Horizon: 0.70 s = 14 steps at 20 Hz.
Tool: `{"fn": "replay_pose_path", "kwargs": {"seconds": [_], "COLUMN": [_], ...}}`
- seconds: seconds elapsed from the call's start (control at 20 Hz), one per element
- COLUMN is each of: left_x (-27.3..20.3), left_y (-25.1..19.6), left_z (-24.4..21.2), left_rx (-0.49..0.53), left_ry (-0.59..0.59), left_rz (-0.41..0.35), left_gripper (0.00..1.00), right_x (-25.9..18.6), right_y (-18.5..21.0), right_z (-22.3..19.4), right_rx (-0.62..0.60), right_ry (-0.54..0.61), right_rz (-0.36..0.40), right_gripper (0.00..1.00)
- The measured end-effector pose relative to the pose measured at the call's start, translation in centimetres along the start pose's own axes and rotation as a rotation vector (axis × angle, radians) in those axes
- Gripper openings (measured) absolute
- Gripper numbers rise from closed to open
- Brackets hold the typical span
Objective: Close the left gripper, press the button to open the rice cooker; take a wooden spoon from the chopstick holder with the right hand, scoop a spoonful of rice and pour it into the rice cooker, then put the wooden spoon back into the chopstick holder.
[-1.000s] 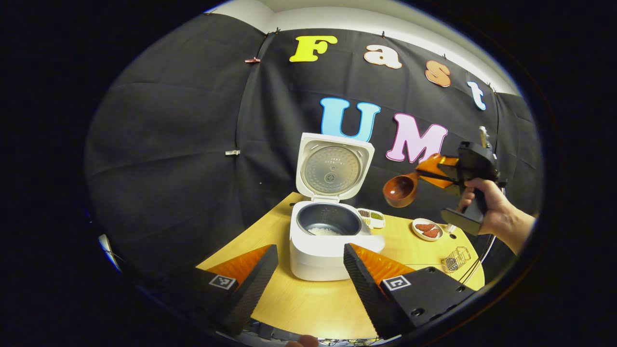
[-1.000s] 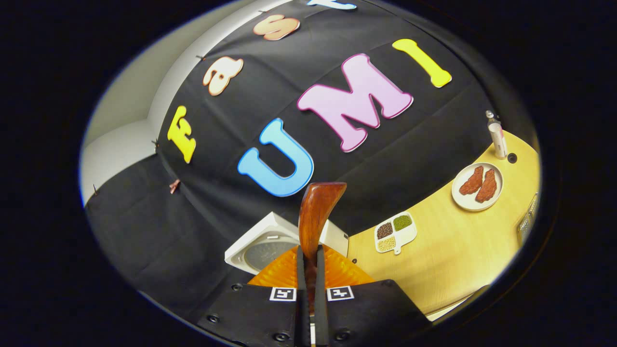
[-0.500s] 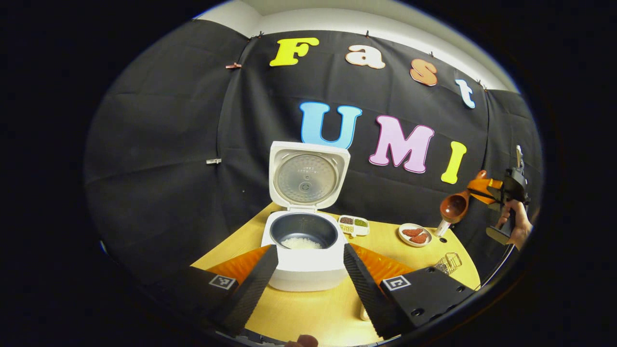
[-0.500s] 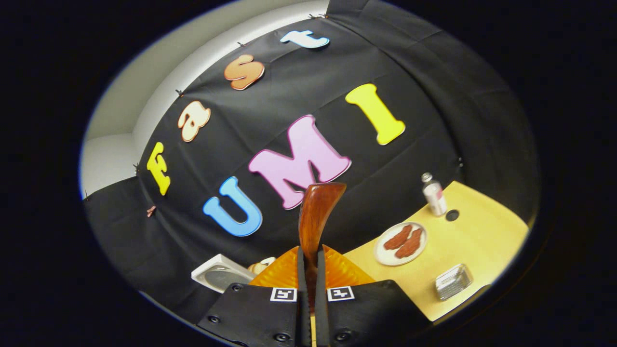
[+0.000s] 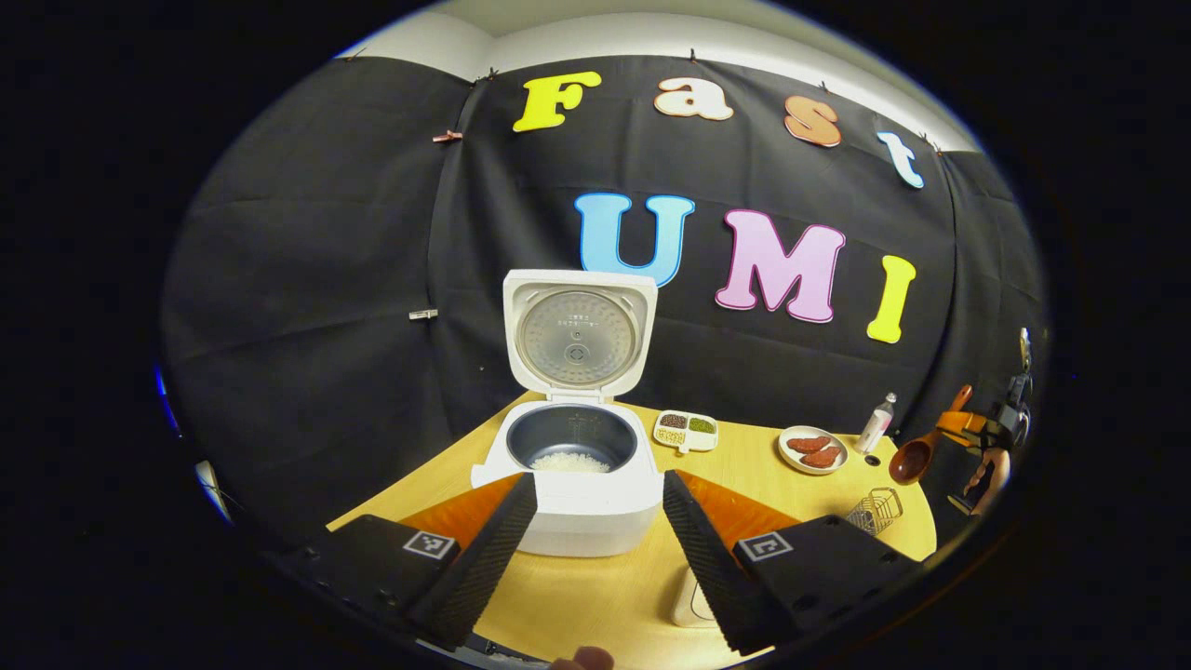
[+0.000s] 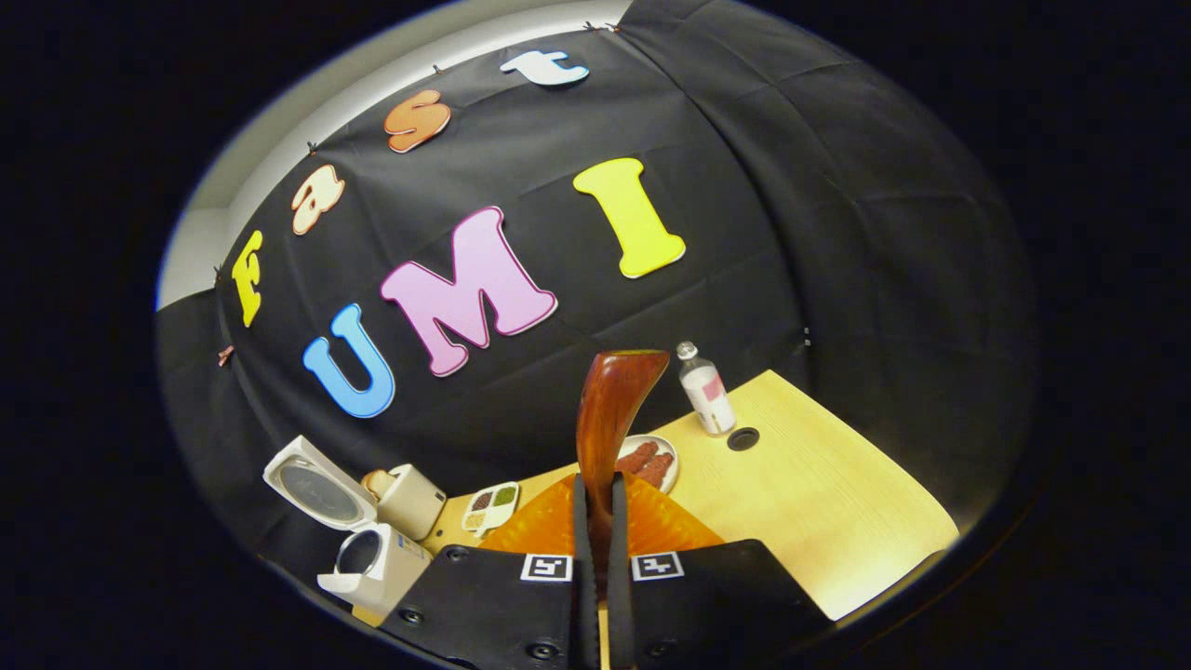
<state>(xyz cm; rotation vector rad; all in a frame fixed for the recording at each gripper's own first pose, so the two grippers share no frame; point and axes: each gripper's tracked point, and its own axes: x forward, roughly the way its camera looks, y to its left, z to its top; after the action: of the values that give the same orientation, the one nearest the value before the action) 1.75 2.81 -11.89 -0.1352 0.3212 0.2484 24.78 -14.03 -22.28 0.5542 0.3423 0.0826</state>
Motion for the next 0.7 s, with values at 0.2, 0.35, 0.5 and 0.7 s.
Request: {"fn": "replay_pose_path", "kwargs": {"seconds": [0.2, 0.35, 0.5, 0.7], "left_x": [0.3, 0.1, -0.3, -1.1], "left_y": [-2.4, -2.4, -1.7, -0.7], "left_z": [-0.9, -0.4, 0.2, 0.4], "left_rx": [-0.029, -0.011, 0.013, 0.027], "left_ry": [0.012, 0.01, 0.004, 0.008], "left_rz": [-0.021, -0.018, -0.012, -0.007], "left_gripper": [0.94, 0.94, 0.95, 0.94], "right_x": [0.9, 1.6, 2.1, 2.4], "right_y": [-4.0, -4.7, -4.9, -4.3], "right_z": [-3.4, -5.8, -8.0, -10.5], "right_rx": [-0.038, -0.053, -0.128, -0.137], "right_ry": [0.031, 0.042, 0.054, 0.108], "right_rz": [-0.063, -0.094, -0.143, -0.148], "right_gripper": [0.08, 0.08, 0.09, 0.14]}}
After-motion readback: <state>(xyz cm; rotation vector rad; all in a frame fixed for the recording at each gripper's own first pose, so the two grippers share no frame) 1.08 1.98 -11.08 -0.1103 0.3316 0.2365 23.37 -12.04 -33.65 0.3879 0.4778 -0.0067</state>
